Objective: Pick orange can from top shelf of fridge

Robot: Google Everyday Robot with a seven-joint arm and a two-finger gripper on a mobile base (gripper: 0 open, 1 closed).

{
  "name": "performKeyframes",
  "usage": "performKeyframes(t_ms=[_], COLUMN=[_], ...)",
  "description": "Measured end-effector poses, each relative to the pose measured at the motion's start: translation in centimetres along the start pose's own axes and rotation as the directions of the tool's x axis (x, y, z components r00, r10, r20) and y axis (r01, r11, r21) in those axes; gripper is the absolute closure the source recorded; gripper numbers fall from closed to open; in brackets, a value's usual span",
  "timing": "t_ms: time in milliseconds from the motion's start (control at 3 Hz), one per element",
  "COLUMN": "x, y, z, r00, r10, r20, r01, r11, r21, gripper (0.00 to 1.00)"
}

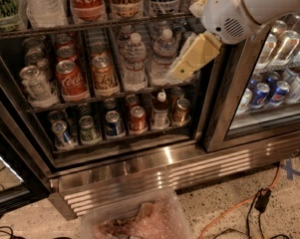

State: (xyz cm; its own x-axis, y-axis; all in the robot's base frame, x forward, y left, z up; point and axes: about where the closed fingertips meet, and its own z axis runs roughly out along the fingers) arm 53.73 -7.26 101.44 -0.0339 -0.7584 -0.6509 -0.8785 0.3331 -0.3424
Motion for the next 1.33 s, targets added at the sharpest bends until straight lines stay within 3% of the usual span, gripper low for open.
performKeyframes(t_ms=[333,667,1333], x=[-0.1,-1.5,-6.4], y=[0.0,-0.7,-2.0], z=[0.0,1.2,6.0], r00=[1.0,0.999,0.977], r10=[0.0,-0.009,0.024], r20=[0.003,0.049,0.213], r01=[0.0,0.008,-0.039], r11=[1.0,0.9996,0.9969], r21=[0.002,0.026,0.068], gripper=[0.0,0.0,0.0])
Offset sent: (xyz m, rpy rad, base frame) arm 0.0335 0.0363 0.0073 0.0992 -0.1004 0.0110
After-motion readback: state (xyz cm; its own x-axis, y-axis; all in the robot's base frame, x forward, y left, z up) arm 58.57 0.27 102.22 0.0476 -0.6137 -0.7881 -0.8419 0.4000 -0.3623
